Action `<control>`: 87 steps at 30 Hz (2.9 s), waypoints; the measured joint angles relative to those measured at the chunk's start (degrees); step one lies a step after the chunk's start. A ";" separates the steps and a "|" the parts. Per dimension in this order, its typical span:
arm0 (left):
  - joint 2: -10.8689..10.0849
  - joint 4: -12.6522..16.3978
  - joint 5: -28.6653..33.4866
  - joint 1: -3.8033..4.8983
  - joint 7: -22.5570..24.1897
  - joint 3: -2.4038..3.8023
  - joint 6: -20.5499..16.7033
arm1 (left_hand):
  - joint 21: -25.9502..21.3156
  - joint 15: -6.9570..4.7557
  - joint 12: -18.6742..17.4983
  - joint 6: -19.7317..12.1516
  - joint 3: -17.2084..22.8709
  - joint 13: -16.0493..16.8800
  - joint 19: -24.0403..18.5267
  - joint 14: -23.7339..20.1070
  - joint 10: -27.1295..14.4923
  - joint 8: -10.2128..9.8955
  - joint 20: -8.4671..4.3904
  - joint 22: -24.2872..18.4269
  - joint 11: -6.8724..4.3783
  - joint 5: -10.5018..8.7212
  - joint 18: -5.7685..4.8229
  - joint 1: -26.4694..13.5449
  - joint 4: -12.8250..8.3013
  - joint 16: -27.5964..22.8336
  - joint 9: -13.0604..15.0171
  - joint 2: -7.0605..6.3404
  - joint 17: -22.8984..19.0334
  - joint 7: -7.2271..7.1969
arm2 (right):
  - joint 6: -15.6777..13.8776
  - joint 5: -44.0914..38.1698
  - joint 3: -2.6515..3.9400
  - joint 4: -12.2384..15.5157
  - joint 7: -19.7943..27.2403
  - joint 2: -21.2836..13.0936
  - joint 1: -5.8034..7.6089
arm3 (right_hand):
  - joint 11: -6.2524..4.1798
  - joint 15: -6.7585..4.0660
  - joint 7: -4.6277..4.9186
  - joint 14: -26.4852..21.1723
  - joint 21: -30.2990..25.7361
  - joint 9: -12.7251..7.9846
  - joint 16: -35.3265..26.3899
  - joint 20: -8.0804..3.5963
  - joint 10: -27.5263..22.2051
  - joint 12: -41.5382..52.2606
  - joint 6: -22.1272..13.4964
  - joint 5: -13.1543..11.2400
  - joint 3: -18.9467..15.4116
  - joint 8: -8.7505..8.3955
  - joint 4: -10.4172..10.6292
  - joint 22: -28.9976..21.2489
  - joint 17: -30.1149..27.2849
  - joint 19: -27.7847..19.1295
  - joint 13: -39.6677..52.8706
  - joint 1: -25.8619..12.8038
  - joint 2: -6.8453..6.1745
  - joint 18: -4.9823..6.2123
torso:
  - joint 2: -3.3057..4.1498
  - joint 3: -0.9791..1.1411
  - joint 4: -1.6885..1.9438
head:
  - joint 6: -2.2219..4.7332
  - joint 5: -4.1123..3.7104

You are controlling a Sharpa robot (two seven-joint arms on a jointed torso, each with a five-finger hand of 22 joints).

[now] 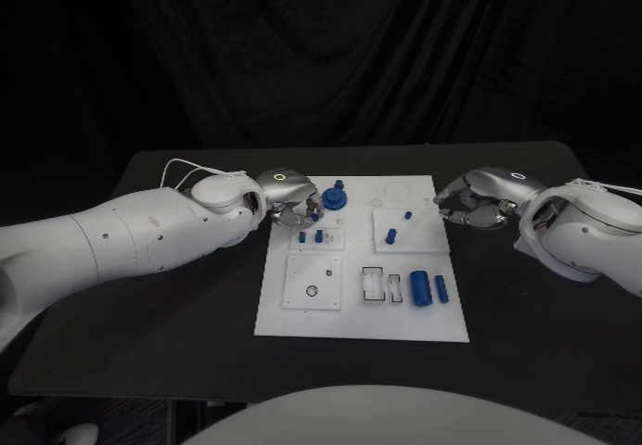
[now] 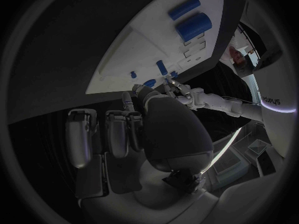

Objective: Assemble the parts on the task board

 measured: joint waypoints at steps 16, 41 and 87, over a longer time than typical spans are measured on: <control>0.38 -0.80 0.04 -0.24 -0.11 -0.04 1.06 | -1.33 0.61 -2.82 -5.67 0.18 -0.14 -0.83 -1.03 -0.59 -2.42 0.42 0.00 0.92 -2.16 0.00 0.00 -0.16 -0.62 -0.90 0.02 -1.16 -1.14 | 0.19 0.01 0.00 0.06 -0.01 0.06 0.00 | 0.00 0.00 0.00 0.00 0.00 -0.07 0.00 0.00 0.00 -0.23 0.00 0.00 0.17 0.00 -0.17 0.00 0.00 0.00 -0.01 0.00 0.00 0.00 | 0.03 0.00 0.02 | 0.00 -0.09; -3.24 -0.64 -0.03 -0.45 -0.85 -0.06 -4.49 | -4.12 2.64 -11.75 -19.47 1.12 -4.19 -2.10 -2.28 -6.92 -2.42 1.25 0.00 3.35 -5.52 0.01 -1.27 1.76 -1.84 -6.27 -1.88 -3.25 -5.99 | 0.20 0.01 0.00 0.07 -0.01 -0.42 -0.01 | 0.00 0.00 0.00 0.00 0.00 -0.26 0.00 0.00 0.00 -0.45 0.00 0.00 0.32 0.00 -0.32 0.00 0.00 0.00 -0.02 0.00 0.00 0.00 | -0.07 -0.02 0.03 | 0.00 0.19; -19.09 16.47 72.59 -3.77 24.95 -0.11 7.50 | -68.33 6.05 -8.66 -31.97 -32.25 -18.71 -74.93 -78.91 -55.95 -3.08 5.79 -55.42 -1.66 2.51 4.52 -3.28 13.29 -81.16 -17.74 11.69 -66.01 -5.17 | 4.04 -8.92 0.06 -4.27 -1.09 6.42 -0.39 | 6.96 5.35 -0.66 -0.63 -15.87 3.77 -7.56 4.90 -44.22 -64.29 0.35 2.38 5.22 -0.21 -6.81 0.03 -0.26 -4.52 -49.62 -0.21 -6.72 2.70 | -0.41 -2.40 2.92 | 0.00 -2.57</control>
